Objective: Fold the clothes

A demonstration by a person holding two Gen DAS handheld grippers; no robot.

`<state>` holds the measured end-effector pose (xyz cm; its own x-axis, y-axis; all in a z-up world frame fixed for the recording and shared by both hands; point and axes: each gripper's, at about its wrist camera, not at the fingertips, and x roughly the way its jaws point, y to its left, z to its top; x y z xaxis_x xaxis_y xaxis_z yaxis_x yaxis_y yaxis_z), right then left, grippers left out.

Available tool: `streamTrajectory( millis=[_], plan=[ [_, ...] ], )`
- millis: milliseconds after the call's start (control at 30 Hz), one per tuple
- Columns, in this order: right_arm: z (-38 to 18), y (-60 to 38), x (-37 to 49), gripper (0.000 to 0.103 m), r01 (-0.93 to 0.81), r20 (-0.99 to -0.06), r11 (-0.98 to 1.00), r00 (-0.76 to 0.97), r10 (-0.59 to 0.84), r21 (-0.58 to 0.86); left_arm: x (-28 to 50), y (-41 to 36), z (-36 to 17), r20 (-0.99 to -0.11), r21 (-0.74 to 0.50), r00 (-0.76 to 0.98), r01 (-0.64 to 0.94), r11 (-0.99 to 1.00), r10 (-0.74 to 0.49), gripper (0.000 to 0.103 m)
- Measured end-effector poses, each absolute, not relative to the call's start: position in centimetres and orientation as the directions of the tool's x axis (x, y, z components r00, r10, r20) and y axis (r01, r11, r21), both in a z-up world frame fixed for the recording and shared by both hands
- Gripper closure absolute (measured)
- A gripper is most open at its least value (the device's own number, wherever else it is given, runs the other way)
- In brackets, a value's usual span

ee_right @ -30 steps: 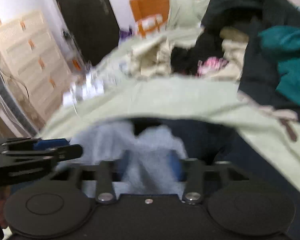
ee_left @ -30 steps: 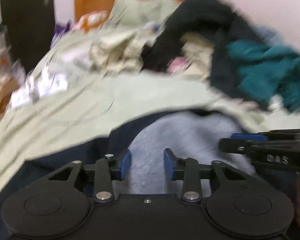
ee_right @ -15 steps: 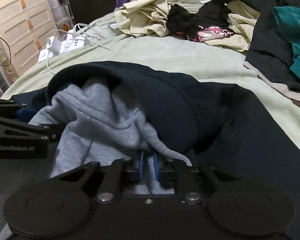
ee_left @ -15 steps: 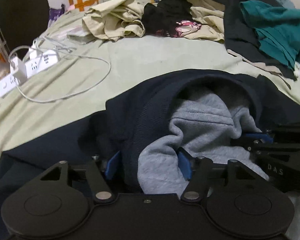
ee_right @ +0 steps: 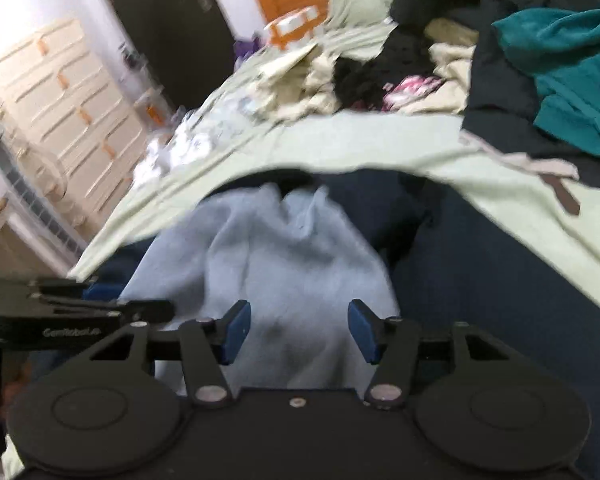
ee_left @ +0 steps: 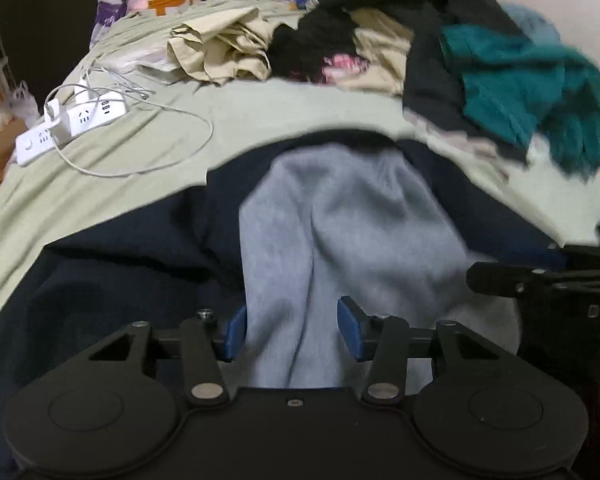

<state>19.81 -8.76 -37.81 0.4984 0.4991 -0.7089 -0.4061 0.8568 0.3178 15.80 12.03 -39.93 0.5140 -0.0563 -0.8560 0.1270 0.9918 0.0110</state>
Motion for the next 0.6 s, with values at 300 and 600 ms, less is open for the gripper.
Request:
streamTrajectory(
  millis=[300, 600],
  plan=[
    [-43.1, -6.9, 19.6, 0.073, -0.403, -0.795, 0.898, 0.480, 0.370, 0.175, 15.5, 11.6, -45.8, -0.854, 0.098, 0.520, 0.165, 0.981, -0.002, 0.051],
    [-42.4, -7.4, 20.2, 0.073, -0.392, -0.792, 0.897, 0.473, 0.386, 0.203, 16.3, 12.3, -43.6, -0.882, 0.021, 0.471, 0.094, 0.995, -0.025, 0.050]
  ],
)
